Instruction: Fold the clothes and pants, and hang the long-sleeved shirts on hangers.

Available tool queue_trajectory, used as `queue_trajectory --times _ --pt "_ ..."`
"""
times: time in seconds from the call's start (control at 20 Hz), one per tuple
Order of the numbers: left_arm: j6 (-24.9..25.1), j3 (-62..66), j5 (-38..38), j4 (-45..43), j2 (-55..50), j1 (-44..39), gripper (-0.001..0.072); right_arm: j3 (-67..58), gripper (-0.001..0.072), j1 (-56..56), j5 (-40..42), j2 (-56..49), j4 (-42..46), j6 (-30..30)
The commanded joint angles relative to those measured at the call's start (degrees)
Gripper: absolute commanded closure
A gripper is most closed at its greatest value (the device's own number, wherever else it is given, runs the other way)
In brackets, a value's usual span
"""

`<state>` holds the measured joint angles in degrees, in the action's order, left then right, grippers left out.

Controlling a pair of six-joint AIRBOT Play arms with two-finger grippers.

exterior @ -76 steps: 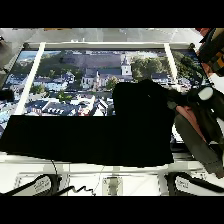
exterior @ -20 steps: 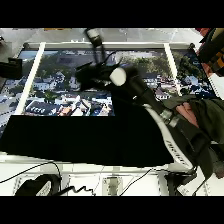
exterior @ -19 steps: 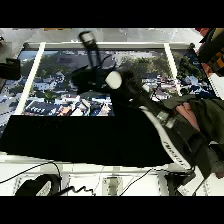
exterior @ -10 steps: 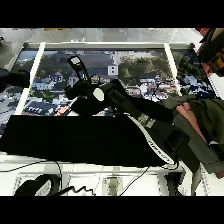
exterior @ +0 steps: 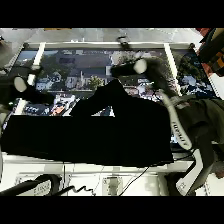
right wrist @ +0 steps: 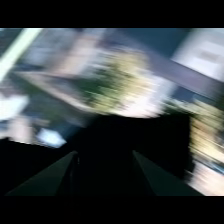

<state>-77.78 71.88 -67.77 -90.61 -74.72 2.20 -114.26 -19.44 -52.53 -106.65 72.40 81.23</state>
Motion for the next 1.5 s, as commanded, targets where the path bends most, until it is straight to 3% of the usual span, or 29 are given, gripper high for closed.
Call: queue_trajectory --times 0.0,0.15,0.55,0.65,0.75,0.85,0.9,0.95,1.15,1.2,1.25,1.3,1.45 --pt "9.0 -2.1 -0.6 11.8 -8.2 0.1 0.0245 0.0 0.0343 13.4 -12.1 3.5 -0.3 -1.4" --pt "15.4 -2.1 0.2 20.3 -14.9 0.8 0.0245 0.4 0.0343 23.2 -15.6 6.8 -2.0 -2.4" --pt "18.8 -2.1 7.4 29.5 -22.6 5.2 0.0246 17.3 0.0344 37.2 -20.1 17.1 -4.6 -10.9" --pt "20.1 -2.1 9.7 32.2 -23.6 5.0 0.0246 23.1 0.0448 39.0 -21.4 19.5 -4.7 -12.0" --pt "21.6 -2.1 10.0 35.2 -24.5 4.8 0.0257 29.3 0.0449 40.7 -21.3 22.7 -4.5 -13.7" --pt "21.9 -2.1 9.5 35.7 -24.8 4.2 0.0490 35.3 0.0449 43.1 -22.7 26.2 -4.4 -14.6" --pt "22.4 -2.1 9.4 35.7 -24.8 4.2 0.0560 38.8 0.0449 44.7 -23.1 28.2 -4.4 -14.9" --pt "23.0 -2.1 9.3 36.0 -24.8 4.2 0.0691 42.4 0.0449 46.1 -23.5 29.9 -4.7 -14.9" --pt "24.7 -0.8 9.2 40.6 -23.9 4.2 0.0695 58.9 0.0447 50.1 -25.4 34.2 -6.5 -15.6" --pt "24.7 0.4 9.2 41.0 -23.3 4.2 0.0695 62.7 0.0385 50.2 -24.7 34.0 -7.4 -16.9" --pt "24.7 2.2 9.2 41.4 -22.4 4.2 0.0695 66.0 0.0221 50.1 -22.1 34.0 -8.2 -16.9" --pt "24.7 4.3 9.2 41.6 -21.2 4.3 0.0695 69.1 0.0137 50.0 -18.6 34.0 -10.1 -16.9" --pt "24.7 11.5 9.3 41.7 -16.5 4.3 0.0695 74.3 0.0137 50.0 -11.4 34.0 -13.6 -16.6"
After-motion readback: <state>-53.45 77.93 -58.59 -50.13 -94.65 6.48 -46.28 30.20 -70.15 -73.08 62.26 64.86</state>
